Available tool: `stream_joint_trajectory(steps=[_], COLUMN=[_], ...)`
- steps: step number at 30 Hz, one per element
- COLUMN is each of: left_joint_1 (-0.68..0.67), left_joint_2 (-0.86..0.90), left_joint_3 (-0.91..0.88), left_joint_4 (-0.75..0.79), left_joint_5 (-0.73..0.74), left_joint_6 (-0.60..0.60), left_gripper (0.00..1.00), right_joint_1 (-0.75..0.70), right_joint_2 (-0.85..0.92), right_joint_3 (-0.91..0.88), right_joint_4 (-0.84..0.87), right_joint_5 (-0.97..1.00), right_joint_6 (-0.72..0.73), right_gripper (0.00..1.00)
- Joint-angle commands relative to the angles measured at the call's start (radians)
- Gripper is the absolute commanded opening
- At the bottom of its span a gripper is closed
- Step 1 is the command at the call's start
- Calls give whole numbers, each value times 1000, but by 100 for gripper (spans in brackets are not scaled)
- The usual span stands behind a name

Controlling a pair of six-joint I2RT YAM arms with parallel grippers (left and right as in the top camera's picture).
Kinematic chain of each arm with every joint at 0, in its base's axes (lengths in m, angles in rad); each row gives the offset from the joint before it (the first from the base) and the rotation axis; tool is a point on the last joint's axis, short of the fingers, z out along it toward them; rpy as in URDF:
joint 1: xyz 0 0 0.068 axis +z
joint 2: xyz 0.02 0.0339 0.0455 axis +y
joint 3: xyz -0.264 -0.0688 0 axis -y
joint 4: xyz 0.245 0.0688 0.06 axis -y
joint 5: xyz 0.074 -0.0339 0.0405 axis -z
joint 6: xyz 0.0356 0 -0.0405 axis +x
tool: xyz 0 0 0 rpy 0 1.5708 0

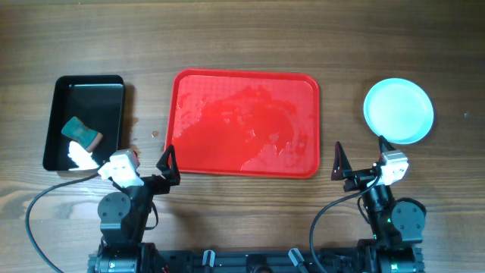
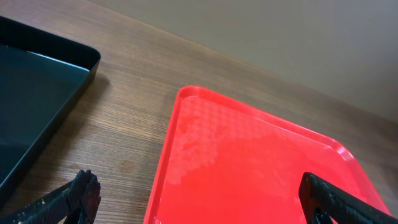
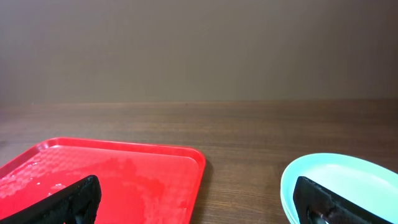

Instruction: Clean dirty plates on tray and stack at the side

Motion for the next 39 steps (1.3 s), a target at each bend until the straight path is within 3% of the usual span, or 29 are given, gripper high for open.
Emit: stream_joint_trajectory(steps=[1, 23, 31, 39], left_joint_1=[-5, -5, -5, -5], left_joint_2=[-11, -167, -167, -167], left_joint_3=[-13, -14, -91, -90], left_joint_4=[6, 11, 194, 199], left_joint_5=[12, 0, 9, 0], left_joint_6=[20, 24, 23, 24], left_gripper=[100, 100, 100, 100], right_joint_1=[-5, -5, -5, -5], right_joint_2=[-16, -16, -16, -16], right_joint_3=[-16, -16, -16, -16], right_joint_4=[5, 5, 5, 5], right_joint_5=[18, 18, 18, 18], right_joint_6=[-14, -14, -14, -14], right_gripper=[100, 100, 100, 100])
